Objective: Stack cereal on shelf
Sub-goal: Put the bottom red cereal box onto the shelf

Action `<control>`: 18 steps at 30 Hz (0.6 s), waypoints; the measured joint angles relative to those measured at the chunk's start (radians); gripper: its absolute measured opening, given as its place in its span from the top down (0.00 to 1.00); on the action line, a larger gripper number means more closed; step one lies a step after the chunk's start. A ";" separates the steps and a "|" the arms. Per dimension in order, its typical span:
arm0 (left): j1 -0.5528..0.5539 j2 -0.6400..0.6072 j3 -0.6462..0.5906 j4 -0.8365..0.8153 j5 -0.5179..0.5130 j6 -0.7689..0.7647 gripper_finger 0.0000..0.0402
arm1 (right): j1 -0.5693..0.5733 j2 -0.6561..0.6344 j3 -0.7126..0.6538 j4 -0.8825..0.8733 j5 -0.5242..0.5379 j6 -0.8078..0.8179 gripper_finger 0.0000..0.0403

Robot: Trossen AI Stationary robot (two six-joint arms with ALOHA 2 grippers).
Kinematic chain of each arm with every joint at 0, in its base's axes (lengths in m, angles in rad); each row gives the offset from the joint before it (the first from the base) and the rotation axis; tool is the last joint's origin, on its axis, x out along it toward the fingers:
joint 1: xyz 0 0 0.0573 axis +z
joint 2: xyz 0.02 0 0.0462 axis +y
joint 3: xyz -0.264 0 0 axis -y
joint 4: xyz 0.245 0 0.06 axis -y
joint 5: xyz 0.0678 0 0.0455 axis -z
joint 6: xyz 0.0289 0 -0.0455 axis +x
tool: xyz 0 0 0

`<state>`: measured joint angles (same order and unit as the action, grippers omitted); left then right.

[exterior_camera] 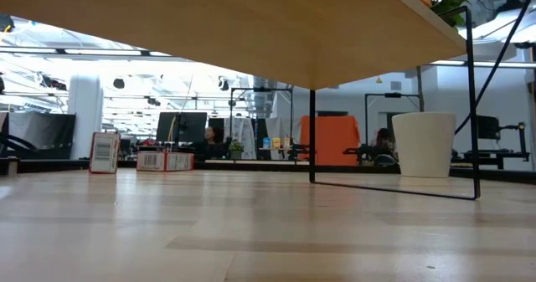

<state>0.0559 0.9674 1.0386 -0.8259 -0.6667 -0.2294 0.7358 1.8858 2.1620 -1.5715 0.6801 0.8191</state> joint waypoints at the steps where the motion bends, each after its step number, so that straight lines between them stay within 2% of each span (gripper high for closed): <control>1: 0.072 0.010 0.000 0.001 -0.010 0.038 0.30 | -0.006 0.000 0.000 0.000 -0.016 0.036 0.64; 3: 0.220 0.030 0.000 -0.001 -0.012 0.064 0.27 | -0.014 0.000 0.000 0.000 -0.039 0.114 0.60; 4: 0.294 0.040 0.000 0.006 0.031 0.080 0.26 | -0.014 0.000 0.000 0.000 -0.042 0.154 0.59; 7: 0.525 0.079 0.000 0.044 0.277 0.127 0.26 | -0.013 -0.001 0.000 0.000 -0.026 0.232 0.57; 10: 0.723 0.151 0.000 0.097 0.549 0.157 0.28 | -0.025 -0.002 -0.008 0.000 -0.024 0.226 0.58; 12: 0.830 0.206 0.000 0.121 0.692 0.157 0.31 | -0.033 -0.002 -0.009 0.001 -0.025 0.206 0.60; 14: 0.906 0.261 0.000 0.134 0.762 0.158 0.33 | -0.033 -0.015 -0.009 0.001 -0.031 0.197 0.63; 18: 1.002 0.337 0.000 0.027 0.780 0.163 0.35 | -0.015 -0.051 -0.009 0.000 -0.078 0.202 0.67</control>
<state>1.0577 1.3047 1.0389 -0.7991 0.1131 -0.0669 0.7213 1.8352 2.1532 -1.5717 0.6023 1.0206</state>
